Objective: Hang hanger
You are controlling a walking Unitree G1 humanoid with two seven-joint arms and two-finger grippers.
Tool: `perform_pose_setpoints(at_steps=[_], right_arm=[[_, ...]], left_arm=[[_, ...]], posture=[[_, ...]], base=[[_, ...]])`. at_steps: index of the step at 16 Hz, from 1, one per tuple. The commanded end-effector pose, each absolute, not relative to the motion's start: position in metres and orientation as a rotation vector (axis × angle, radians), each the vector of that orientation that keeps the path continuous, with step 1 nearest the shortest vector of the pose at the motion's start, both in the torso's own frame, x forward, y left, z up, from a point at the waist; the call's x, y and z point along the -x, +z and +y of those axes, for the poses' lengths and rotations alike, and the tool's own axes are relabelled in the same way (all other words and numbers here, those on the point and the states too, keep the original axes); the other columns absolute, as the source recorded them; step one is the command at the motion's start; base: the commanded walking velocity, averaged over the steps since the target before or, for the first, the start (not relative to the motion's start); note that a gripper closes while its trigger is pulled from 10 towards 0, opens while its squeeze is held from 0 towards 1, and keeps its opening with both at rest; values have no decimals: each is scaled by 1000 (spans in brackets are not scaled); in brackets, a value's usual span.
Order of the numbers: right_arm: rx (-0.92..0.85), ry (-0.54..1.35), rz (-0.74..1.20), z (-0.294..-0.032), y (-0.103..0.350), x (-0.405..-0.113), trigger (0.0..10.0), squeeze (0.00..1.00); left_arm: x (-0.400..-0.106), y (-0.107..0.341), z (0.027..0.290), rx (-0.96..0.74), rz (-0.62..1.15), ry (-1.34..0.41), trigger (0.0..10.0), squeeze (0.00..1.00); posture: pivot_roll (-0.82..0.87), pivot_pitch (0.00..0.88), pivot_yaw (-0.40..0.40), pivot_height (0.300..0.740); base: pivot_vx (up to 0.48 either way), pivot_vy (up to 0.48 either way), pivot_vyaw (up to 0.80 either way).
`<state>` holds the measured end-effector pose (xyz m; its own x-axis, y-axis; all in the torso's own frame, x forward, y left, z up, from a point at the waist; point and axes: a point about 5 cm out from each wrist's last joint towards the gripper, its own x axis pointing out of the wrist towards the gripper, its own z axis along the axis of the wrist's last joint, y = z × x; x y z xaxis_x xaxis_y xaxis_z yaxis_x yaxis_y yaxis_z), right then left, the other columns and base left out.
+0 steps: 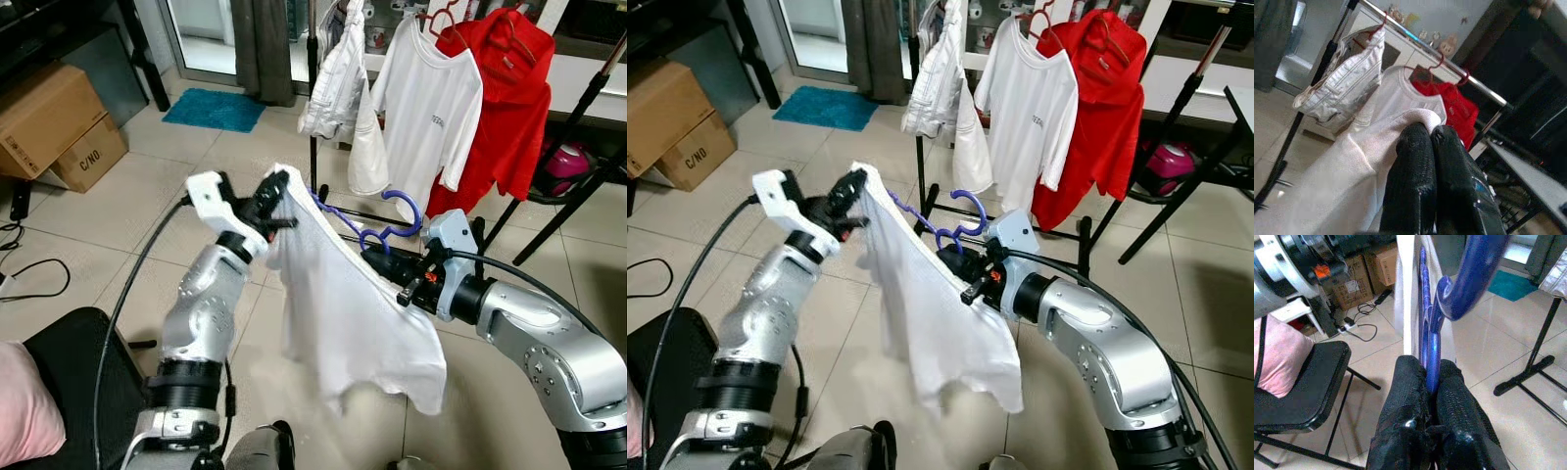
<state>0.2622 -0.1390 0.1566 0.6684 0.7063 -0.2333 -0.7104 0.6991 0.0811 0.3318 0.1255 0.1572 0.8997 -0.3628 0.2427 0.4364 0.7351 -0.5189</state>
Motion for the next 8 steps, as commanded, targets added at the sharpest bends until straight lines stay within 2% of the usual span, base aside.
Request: perform_pose_setpoints(at_steps=[1, 2, 3, 4, 5, 8], right_arm=[[58, 789, 280, -141, 155, -262, 10000, 0], [58, 789, 280, -141, 155, -262, 10000, 0], [90, 790, 300, -142, 152, -261, 10000, 0], [135, 793, 322, -143, 148, -260, 10000, 0], [177, 804, 337, -143, 146, -259, 10000, 0], [189, 846, 340, -140, 146, -255, 10000, 0]], left_arm=[[-335, 172, 131, 592, -170, -470, 0, 0], [-335, 172, 131, 592, -170, -470, 0, 0], [-336, 172, 131, 447, -134, -515, 0, 0], [-332, 163, 125, 123, -41, -635, 0, 0], [-329, 154, 122, -82, 49, -722, 0, 0], [-323, 143, 129, -216, 202, -832, 0, 0]], posture=[[-75, 91, 74, 740], [-75, 91, 74, 740], [-75, 91, 73, 740], [-75, 91, 73, 740], [-75, 90, 73, 740], [-75, 90, 73, 740]], base=[[0, 0, 0], [0, 0, 0], [0, 0, 0], [0, 0, 0], [0, 0, 0], [0, 0, 0]])
